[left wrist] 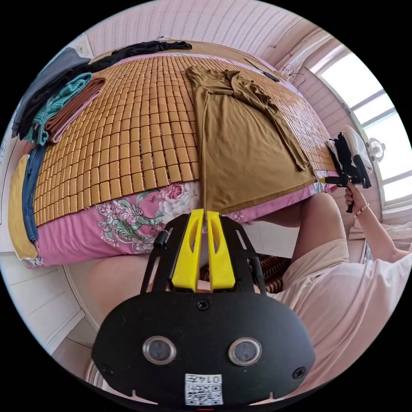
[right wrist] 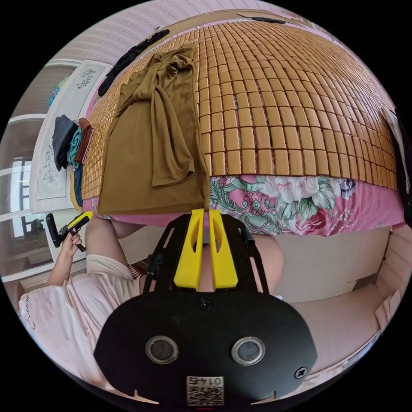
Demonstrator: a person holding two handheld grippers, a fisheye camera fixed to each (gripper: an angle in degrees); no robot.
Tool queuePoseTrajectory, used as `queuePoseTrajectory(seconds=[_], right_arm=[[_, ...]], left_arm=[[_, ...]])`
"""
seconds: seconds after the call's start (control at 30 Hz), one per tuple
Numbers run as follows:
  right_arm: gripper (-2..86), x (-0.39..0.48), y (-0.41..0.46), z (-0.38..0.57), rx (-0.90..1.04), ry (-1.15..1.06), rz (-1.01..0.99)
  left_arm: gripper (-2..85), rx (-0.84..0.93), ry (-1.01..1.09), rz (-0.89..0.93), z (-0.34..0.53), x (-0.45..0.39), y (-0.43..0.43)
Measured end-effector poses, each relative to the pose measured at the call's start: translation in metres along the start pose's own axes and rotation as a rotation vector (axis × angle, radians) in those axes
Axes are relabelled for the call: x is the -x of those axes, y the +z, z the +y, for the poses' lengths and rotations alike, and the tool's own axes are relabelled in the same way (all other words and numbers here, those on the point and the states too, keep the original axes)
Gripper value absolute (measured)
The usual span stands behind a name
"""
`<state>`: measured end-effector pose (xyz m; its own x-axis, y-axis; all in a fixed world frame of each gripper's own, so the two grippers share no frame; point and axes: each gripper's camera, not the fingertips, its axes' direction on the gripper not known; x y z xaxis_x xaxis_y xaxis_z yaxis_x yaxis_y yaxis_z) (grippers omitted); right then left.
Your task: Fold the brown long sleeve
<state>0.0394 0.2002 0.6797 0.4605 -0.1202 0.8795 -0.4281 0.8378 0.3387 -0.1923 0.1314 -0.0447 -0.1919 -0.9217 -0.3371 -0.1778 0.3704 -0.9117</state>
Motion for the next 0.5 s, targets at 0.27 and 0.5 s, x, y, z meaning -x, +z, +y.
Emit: queuePoseTrajectory(seconds=[0.27, 0.5], right_arm=[[7.6, 0.077, -0.028, -0.094, -0.166, -0.24, 0.043], [9.7, 0.118, 0.038, -0.193, 0.0, -0.324, 0.044]], left_arm=[[4.5, -0.09, 0.109, -0.034, -0.044, -0.006, -0.001], [5.1, -0.18, 0.196, 0.089, -0.2, -0.021, 0.045]])
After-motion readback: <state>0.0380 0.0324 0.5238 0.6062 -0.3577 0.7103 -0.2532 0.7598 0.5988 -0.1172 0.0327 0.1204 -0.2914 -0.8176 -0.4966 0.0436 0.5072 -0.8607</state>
